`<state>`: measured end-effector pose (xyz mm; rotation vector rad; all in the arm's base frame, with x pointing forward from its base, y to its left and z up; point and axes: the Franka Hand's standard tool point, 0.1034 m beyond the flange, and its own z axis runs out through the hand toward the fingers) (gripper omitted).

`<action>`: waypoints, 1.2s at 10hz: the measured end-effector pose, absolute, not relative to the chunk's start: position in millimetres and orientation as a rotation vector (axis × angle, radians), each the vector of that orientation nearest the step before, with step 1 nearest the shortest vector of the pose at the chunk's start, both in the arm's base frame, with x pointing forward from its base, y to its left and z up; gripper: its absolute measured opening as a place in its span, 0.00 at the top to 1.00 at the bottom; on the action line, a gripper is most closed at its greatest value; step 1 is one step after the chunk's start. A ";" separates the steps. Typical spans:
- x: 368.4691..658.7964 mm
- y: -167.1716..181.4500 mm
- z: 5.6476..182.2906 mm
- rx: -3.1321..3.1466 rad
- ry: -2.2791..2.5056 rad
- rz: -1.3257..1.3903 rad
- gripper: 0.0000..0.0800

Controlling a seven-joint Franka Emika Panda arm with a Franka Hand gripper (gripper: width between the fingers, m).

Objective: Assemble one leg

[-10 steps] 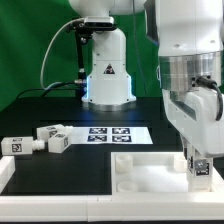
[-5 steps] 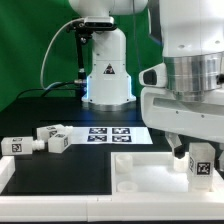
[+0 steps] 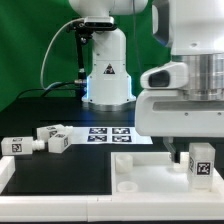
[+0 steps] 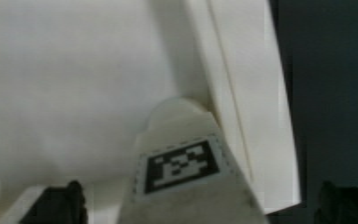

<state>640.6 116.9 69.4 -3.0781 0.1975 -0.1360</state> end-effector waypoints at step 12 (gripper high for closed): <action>638.8 118.3 65.5 -2.484 1.707 -0.046 0.64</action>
Offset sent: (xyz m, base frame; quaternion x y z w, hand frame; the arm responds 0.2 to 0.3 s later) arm 0.0000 0.0000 0.0000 0.0000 0.0000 0.1938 0.9810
